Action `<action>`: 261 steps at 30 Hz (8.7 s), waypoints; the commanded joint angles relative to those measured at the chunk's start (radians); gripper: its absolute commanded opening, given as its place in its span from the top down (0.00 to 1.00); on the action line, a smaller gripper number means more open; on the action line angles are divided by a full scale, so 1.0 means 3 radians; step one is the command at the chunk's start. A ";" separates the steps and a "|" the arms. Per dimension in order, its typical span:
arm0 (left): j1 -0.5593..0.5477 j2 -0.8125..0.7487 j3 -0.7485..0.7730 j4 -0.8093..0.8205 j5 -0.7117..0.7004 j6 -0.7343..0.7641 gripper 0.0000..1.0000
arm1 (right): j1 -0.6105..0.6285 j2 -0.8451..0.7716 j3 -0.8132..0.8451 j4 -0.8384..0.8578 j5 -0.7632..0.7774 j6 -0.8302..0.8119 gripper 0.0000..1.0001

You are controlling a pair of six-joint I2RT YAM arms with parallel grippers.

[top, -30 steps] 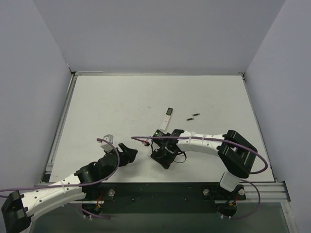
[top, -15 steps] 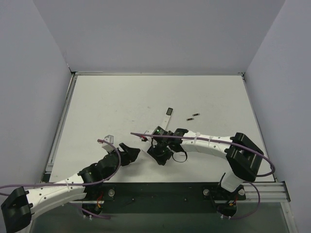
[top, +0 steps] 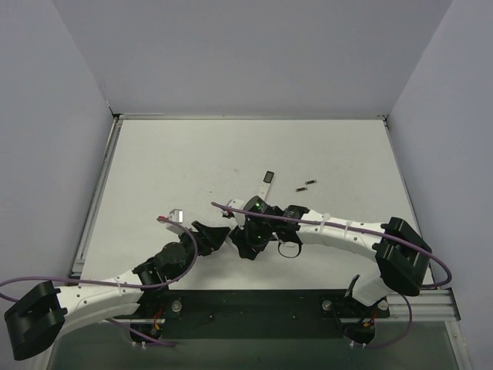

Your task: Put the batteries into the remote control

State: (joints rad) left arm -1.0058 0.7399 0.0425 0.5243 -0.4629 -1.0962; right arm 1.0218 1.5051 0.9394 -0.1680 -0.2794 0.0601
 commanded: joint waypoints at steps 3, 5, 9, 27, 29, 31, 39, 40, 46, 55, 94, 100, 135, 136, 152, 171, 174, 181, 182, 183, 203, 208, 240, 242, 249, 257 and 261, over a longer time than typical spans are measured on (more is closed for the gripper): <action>0.0019 0.0346 0.0022 0.0675 0.0040 -0.0038 0.38 | -0.0001 -0.0221 -0.0084 0.0258 -0.0173 0.0152 0.86; 0.0019 0.0458 0.0027 0.0762 0.0050 -0.0048 0.45 | 0.0005 -0.0257 -0.0109 0.0304 -0.0188 0.0163 0.86; 0.0019 0.0571 0.0078 0.0890 0.0096 -0.0033 0.61 | -0.0006 -0.0267 -0.0125 0.0330 -0.0229 0.0198 0.85; 0.0054 0.0025 -0.0085 -0.0024 -0.0436 -0.0375 1.00 | -0.0777 -0.0574 -0.0012 -0.0972 0.0403 -0.0277 0.28; 0.0054 -0.0027 -0.0131 -0.0020 -0.0446 -0.0375 1.00 | -0.0829 -0.0523 0.0013 -0.1101 0.0552 -0.0363 0.27; 0.0054 -0.0073 -0.0137 -0.0009 -0.0456 -0.0380 1.00 | -0.0859 -0.0405 0.0024 -0.1265 0.0782 -0.0415 0.27; 0.0075 -0.0099 -0.0264 0.0073 -0.0374 -0.0416 1.00 | -0.0911 0.0070 0.0176 -0.1464 0.0844 -0.0788 0.27; 0.0080 -0.0099 -0.0264 0.0078 -0.0374 -0.0426 1.00 | -0.0911 0.0111 0.0212 -0.1480 0.0839 -0.0829 0.27; 0.0085 0.0039 -0.0290 0.0154 -0.0380 -0.0483 1.00 | -0.0890 0.0173 0.0305 -0.1414 0.0543 -0.0895 0.27; 0.0095 0.0331 -0.0259 0.0328 -0.0334 -0.0503 1.00 | -0.0890 0.0495 0.0340 -0.1689 0.0676 -0.1223 0.26; 0.0111 -0.0022 -0.0489 0.0272 -0.0400 -0.1219 1.00 | -0.0860 0.0230 0.0376 -0.1393 0.0114 -0.0657 0.94; 0.0111 0.0060 -0.0571 0.0522 -0.0426 -0.1434 1.00 | -0.0722 -0.0185 0.0652 -0.1434 0.0001 -0.0206 0.96; 0.0106 0.0244 -0.0265 0.1228 -0.0400 -0.1603 1.00 | -0.0026 0.0868 0.3076 -0.3336 0.0369 -0.0088 0.93; 0.0111 0.0224 -0.0265 0.1213 -0.0395 -0.1603 1.00 | -0.0026 0.0894 0.3096 -0.3351 0.0404 -0.0098 0.93; 0.0111 0.0101 -0.0270 0.1136 -0.0369 -0.1664 1.00 | 0.0040 0.1170 0.3475 -0.3495 0.0487 -0.0154 0.88; 0.0111 0.0101 -0.0295 0.1202 -0.0385 -0.1684 1.00 | 0.0102 0.1282 0.3608 -0.3689 0.0538 -0.0103 0.79; 0.0111 0.0101 -0.0295 0.1213 -0.0380 -0.1700 1.00 | 0.0112 0.1298 0.3633 -0.3694 0.0538 -0.0103 0.77; 0.0111 0.0090 -0.0290 0.1248 -0.0390 -0.1730 1.00 | 0.0117 0.1344 0.3685 -0.3725 0.0522 -0.0088 0.76; 0.0111 0.0090 -0.0280 0.1249 -0.0390 -0.1730 1.00 | 0.0112 0.1354 0.3685 -0.3725 0.0527 -0.0088 0.76; 0.0111 0.0090 -0.0275 0.1249 -0.0380 -0.1730 1.00 | 0.0117 0.1359 0.3690 -0.3730 0.0527 -0.0088 0.75; 0.0111 0.0080 -0.0285 0.1305 -0.0374 -0.1884 1.00 | 0.0107 0.1405 0.3787 -0.3761 0.0599 0.0020 0.61; 0.0111 0.0080 -0.0300 0.1310 -0.0374 -0.1889 1.00 | 0.0092 0.1405 0.3782 -0.3766 0.0665 0.0060 0.59; 0.0111 0.0024 -0.0346 0.1346 -0.0359 -0.2032 1.00 | 0.0046 0.1462 0.3864 -0.3761 0.0742 0.0188 0.47; 0.0111 0.0024 -0.0346 0.1346 -0.0354 -0.2042 1.00 | 0.0035 0.1456 0.3864 -0.3761 0.0742 0.0209 0.47; 0.0111 0.0014 -0.0351 0.1346 -0.0354 -0.2053 1.00 | 0.0015 0.1431 0.3884 -0.3750 0.0737 0.0229 0.45; 0.0111 0.0044 -0.0341 0.1351 -0.0344 -0.2068 1.00 | 0.0005 0.1415 0.3879 -0.3750 0.0742 0.0204 0.46; 0.0111 0.0044 -0.0351 0.1346 -0.0344 -0.2078 1.00 | -0.0011 0.1400 0.3884 -0.3740 0.0722 0.0209 0.41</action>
State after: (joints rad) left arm -0.9722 0.7670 0.0395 0.8131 -0.5922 -1.6768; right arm 1.0393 1.9270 2.0781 -1.2510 -0.1165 0.1162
